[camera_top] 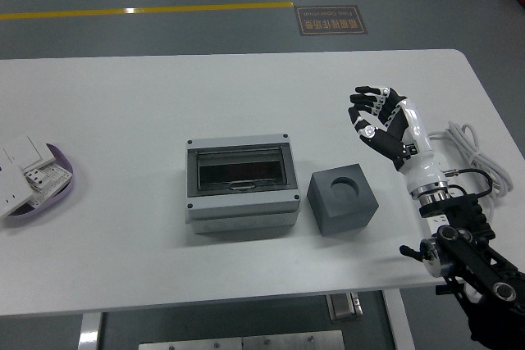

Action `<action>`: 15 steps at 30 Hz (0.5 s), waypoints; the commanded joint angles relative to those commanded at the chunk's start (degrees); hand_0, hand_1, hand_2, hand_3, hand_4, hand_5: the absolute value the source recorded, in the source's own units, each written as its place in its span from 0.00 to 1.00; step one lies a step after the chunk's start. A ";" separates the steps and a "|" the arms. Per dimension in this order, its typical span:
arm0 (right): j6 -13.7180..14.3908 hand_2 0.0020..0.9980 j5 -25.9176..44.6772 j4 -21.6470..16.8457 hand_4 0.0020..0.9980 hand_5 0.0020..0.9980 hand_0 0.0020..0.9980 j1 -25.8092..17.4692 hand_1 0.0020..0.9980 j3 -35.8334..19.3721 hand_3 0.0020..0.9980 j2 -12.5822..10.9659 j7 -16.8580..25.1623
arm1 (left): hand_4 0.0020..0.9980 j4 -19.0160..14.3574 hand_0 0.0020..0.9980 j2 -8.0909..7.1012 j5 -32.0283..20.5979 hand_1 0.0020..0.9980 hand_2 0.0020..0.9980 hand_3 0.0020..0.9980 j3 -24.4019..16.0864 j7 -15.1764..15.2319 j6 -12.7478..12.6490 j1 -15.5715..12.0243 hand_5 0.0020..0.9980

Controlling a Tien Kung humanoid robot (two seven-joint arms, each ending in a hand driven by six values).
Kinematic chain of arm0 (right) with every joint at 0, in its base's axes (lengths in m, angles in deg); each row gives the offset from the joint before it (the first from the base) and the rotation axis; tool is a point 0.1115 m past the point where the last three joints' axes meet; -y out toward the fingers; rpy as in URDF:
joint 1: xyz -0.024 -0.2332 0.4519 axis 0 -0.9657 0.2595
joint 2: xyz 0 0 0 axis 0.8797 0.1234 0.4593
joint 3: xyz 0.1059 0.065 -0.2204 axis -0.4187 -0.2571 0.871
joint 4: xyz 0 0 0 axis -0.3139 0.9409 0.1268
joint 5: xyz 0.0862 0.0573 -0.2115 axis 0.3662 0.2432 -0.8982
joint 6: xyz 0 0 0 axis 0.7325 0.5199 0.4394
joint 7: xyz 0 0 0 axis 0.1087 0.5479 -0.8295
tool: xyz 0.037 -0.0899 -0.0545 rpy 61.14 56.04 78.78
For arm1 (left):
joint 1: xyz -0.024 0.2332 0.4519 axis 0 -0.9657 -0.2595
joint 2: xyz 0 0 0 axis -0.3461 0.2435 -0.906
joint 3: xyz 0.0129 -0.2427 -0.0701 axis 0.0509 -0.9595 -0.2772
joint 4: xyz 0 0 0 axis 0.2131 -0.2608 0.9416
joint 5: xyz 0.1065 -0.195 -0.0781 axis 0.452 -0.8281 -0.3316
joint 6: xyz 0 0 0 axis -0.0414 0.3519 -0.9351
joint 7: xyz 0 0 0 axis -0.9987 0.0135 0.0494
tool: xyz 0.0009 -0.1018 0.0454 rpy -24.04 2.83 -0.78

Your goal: Pick up the cylinder from the cube,place it in the box,flap close box

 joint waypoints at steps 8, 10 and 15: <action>0.00 0.59 -0.34 -0.52 0.69 0.08 0.72 -0.21 0.64 -1.37 0.59 -0.48 -0.19 | 0.68 0.00 0.59 0.30 0.21 0.62 0.61 0.64 -0.10 0.27 0.30 0.04 0.14; 0.01 0.59 -0.44 -0.80 0.69 0.08 0.72 -0.22 0.64 -1.59 0.59 -0.54 -0.23 | 0.68 0.00 0.59 0.31 0.17 0.62 0.61 0.64 -0.08 0.33 0.28 0.06 0.14; 0.08 0.59 -0.64 -1.03 0.72 0.06 0.70 -0.19 0.64 -1.73 0.60 -0.46 -0.33 | 0.69 0.00 0.59 0.22 0.20 0.62 0.62 0.64 -0.11 0.25 0.24 0.25 0.15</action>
